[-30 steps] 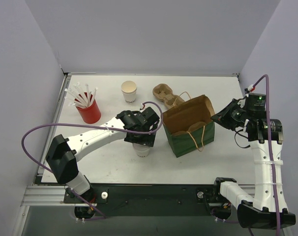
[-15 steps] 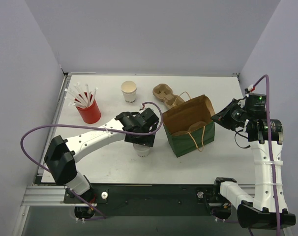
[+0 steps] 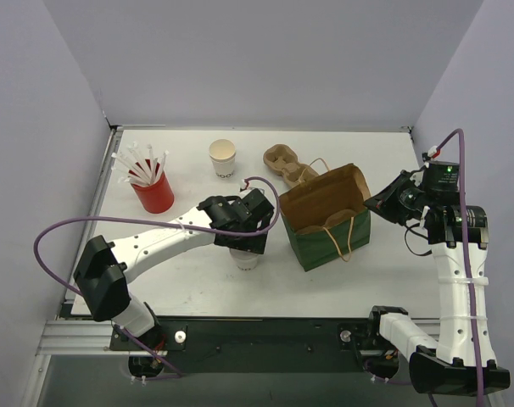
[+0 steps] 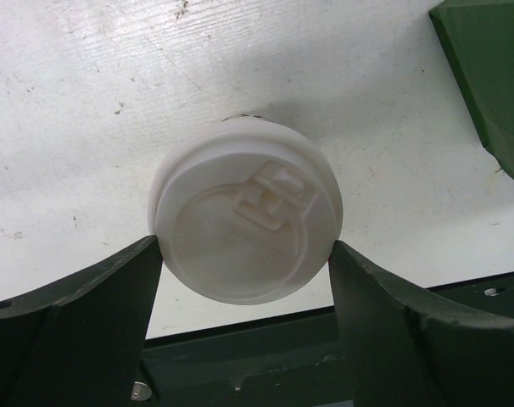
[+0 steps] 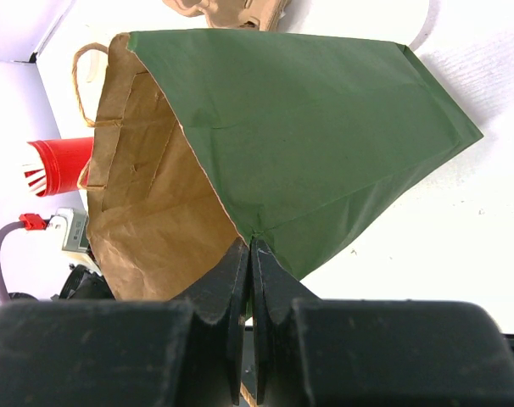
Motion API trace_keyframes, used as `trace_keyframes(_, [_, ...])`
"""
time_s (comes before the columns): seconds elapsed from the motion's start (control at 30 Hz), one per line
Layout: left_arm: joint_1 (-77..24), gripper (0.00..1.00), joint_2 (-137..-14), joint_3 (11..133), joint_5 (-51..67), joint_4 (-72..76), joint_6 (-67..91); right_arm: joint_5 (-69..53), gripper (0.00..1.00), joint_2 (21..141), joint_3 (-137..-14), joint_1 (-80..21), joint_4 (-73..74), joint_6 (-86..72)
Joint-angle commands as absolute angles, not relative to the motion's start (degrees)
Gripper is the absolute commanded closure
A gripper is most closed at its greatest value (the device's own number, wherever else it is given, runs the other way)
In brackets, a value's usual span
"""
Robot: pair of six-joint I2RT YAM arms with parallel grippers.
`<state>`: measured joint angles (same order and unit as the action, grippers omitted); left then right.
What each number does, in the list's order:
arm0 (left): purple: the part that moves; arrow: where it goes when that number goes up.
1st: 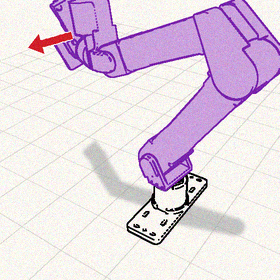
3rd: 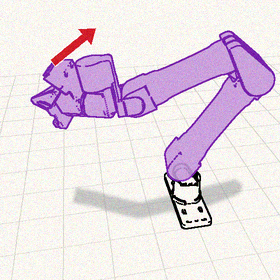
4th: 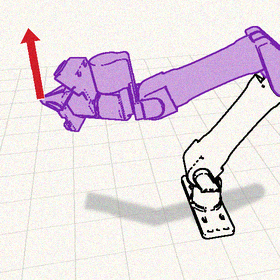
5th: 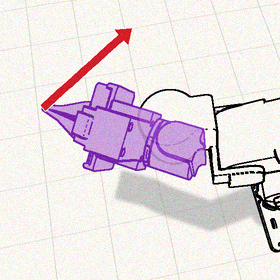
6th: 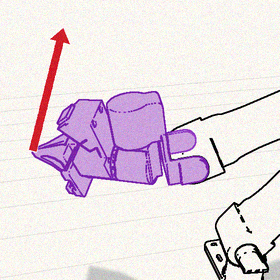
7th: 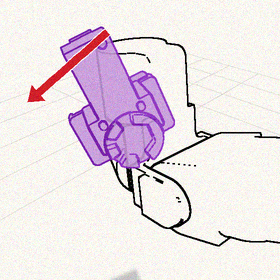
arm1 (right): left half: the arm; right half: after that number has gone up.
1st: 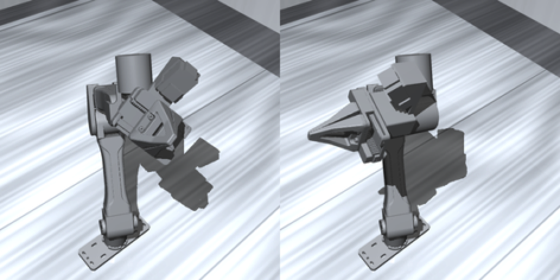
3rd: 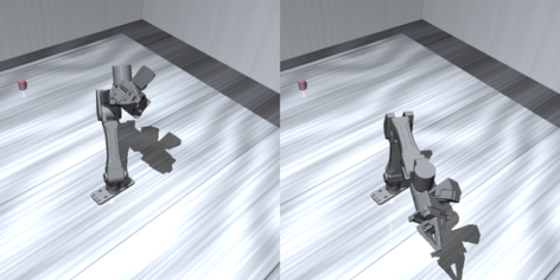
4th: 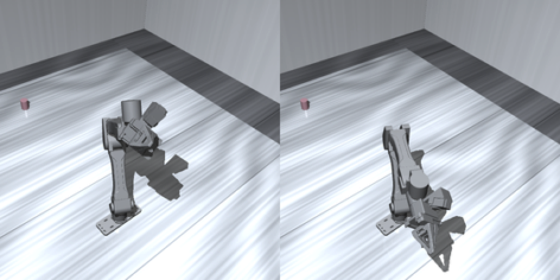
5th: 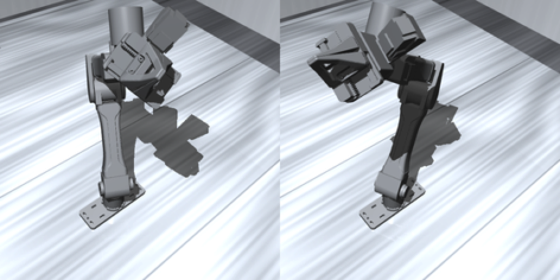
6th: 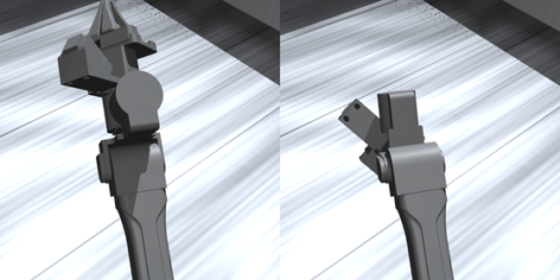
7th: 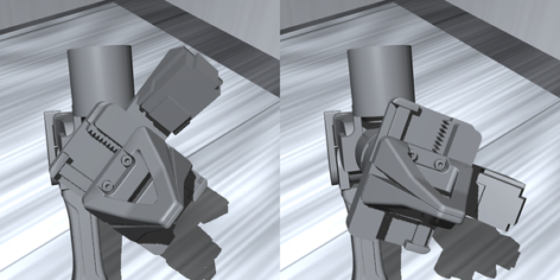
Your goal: Pack the takeout coffee
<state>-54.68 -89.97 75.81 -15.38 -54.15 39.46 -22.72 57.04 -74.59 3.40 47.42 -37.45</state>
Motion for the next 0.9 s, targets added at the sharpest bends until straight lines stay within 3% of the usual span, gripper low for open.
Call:
trace_keyframes(0.0, [-55.02,0.18,-92.11,75.94,-16.87,-56.69,39.37,-22.76,1.00,55.99,-75.50,3.96,47.46,-37.35])
trace_keyframes(0.87, [-56.08,0.14,-94.39,76.90,-21.80,-63.19,41.66,-23.12,1.00,55.37,-74.44,3.87,47.11,-37.62])
